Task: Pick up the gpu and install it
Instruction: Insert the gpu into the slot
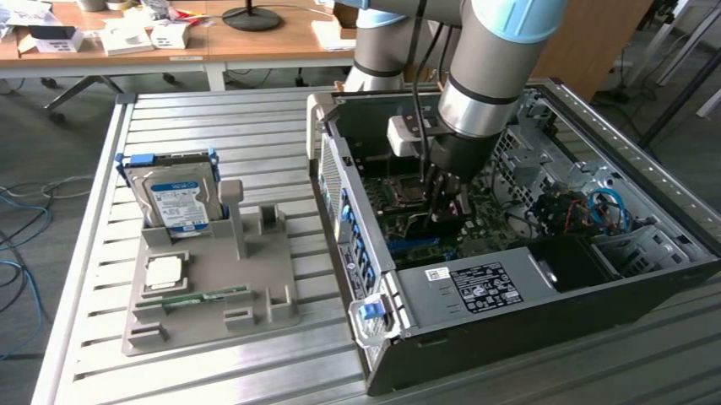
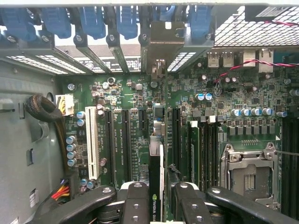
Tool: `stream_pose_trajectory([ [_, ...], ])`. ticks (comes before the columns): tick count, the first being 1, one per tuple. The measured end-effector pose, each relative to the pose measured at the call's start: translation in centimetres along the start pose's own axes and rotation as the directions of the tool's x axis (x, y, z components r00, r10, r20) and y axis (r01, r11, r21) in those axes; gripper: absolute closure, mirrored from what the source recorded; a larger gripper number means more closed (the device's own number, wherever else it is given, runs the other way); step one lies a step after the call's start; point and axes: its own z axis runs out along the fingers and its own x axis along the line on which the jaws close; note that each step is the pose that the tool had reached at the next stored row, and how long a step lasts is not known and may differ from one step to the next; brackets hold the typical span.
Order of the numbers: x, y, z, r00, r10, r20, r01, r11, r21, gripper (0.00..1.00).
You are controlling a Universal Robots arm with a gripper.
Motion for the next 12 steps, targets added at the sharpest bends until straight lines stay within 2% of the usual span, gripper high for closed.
stream_pose_trajectory([
  [12,-0.01,-0.04,0.0,0.9999,0.015,-0.0011,-0.015,0.9999,0.0007,0.74],
])
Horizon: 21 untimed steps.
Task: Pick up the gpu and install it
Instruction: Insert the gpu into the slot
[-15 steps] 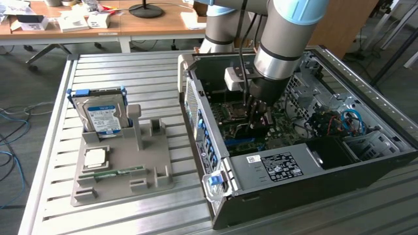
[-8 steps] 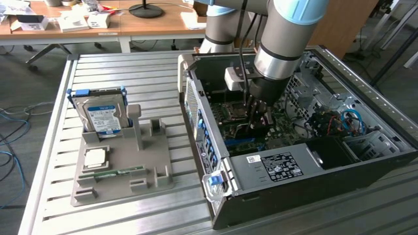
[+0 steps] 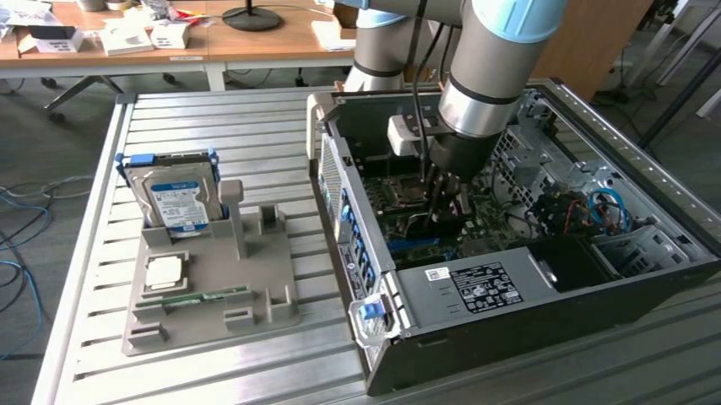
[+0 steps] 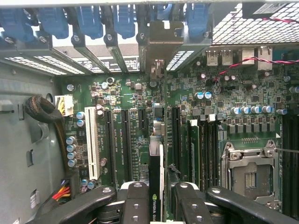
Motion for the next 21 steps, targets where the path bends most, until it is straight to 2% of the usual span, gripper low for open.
stream_pose_trajectory([
  [12,0.0,0.0,0.0,1.0,0.001,-0.0027,-0.001,1.0,0.0002,0.74],
  [14,0.0,0.0,0.01,1.0,0.001,-0.0041,-0.001,1.0,0.0004,0.74],
  [17,0.0,0.0,0.0,0.9999,0.007,-0.0112,-0.007,1.0,0.0011,0.74],
  [21,0.0,0.0,0.03,0.9999,0.008,-0.0124,-0.008,1.0,0.0012,0.74],
])
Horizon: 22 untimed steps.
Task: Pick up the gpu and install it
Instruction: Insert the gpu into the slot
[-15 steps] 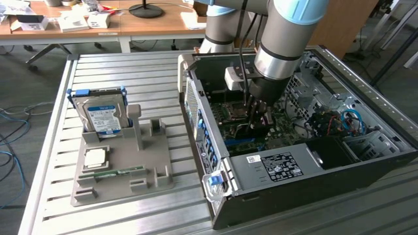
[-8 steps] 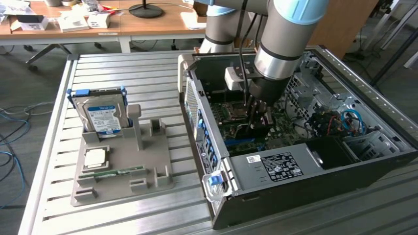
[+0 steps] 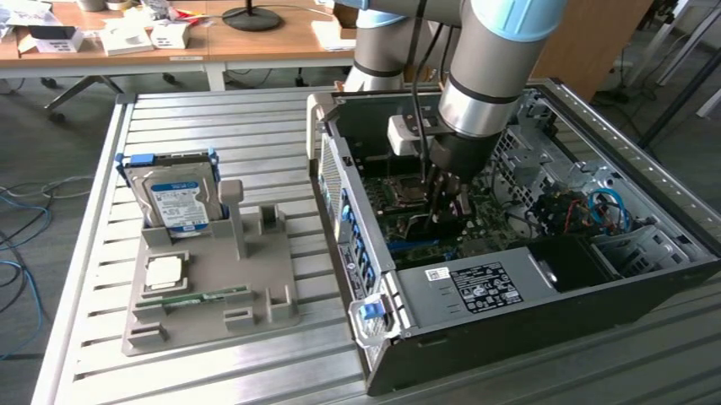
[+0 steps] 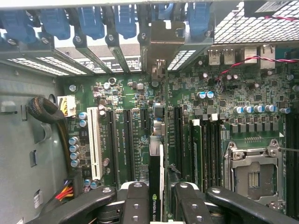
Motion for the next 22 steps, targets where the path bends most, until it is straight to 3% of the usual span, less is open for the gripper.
stream_pose_trajectory([
  [22,-0.01,0.0,0.03,0.9998,-0.021,0.0019,0.021,0.9998,-0.0004,0.74],
])
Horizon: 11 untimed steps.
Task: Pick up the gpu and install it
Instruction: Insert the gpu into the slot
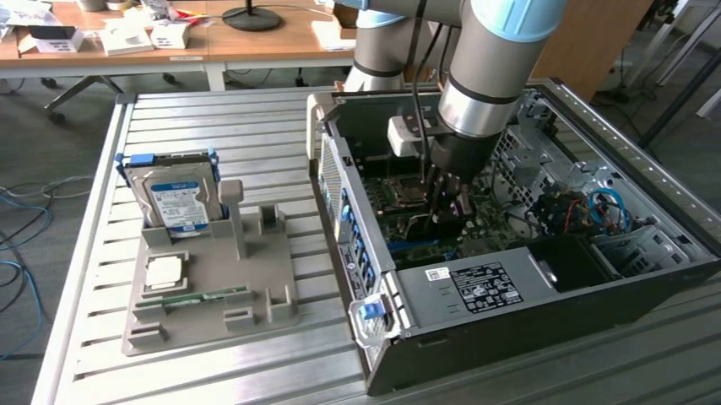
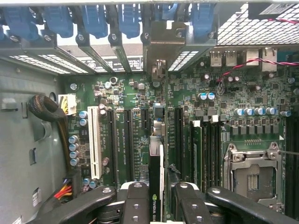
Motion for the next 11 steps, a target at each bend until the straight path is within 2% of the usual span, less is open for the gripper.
stream_pose_trajectory([
  [3,0.0,0.0,-0.01,1.0,-0.001,0.0017,0.001,1.0,-0.0002,0.74],
  [11,-0.01,0.0,-0.01,1.0,-0.006,0.0019,0.006,1.0,-0.0004,0.74],
])
